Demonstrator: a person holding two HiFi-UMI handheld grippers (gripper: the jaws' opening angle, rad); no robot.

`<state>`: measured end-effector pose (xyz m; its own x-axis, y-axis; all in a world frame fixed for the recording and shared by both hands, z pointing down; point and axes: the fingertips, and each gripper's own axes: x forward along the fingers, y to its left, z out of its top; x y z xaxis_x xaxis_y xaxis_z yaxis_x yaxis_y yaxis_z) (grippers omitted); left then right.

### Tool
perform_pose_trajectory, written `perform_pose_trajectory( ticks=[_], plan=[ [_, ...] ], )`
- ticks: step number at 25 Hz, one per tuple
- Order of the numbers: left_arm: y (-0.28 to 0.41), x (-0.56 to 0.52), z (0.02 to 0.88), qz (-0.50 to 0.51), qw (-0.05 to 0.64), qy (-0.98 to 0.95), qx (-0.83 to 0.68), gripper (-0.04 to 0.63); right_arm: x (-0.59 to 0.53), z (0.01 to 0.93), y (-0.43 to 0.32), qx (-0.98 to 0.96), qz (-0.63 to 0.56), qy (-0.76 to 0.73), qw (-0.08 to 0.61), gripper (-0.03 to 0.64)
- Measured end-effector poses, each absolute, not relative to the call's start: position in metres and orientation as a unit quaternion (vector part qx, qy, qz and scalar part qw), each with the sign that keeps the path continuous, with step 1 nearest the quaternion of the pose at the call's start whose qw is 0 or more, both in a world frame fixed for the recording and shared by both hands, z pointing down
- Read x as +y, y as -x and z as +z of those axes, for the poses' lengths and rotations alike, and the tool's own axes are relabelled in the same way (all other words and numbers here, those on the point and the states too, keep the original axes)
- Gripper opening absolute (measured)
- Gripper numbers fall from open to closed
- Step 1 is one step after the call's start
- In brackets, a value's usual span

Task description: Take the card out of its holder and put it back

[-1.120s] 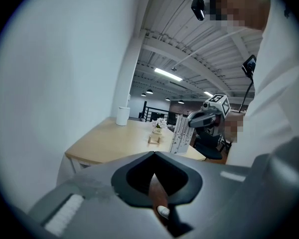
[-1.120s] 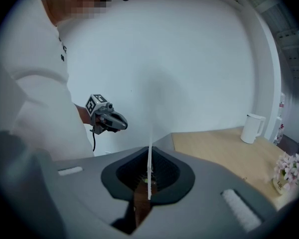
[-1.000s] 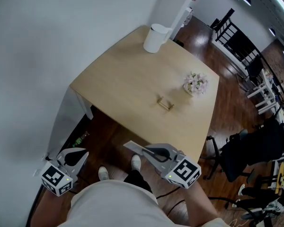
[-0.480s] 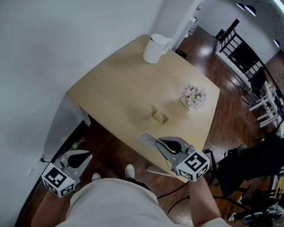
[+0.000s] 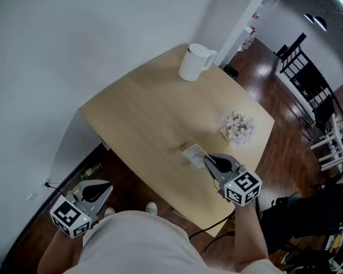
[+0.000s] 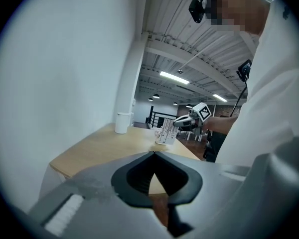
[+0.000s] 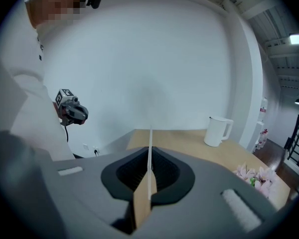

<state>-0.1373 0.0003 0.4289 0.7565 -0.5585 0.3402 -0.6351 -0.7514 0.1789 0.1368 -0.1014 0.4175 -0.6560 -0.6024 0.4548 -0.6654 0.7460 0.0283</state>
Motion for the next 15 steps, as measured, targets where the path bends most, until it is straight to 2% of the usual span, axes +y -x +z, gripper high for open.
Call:
perform_pose_trajectory(
  ticks=[7,15],
  plan=[
    [0.105,-0.006,0.423,0.142,0.148,-0.917,-0.342,0.006,-0.15,0.452,-0.185,-0.903,0.093,-0.355,0.223,0.021],
    [0.094,0.001,0.424,0.157,0.159,-0.9,-0.374,0.006,-0.183,0.494,-0.2,-0.905,0.114,-0.343,0.223,0.021]
  ],
)
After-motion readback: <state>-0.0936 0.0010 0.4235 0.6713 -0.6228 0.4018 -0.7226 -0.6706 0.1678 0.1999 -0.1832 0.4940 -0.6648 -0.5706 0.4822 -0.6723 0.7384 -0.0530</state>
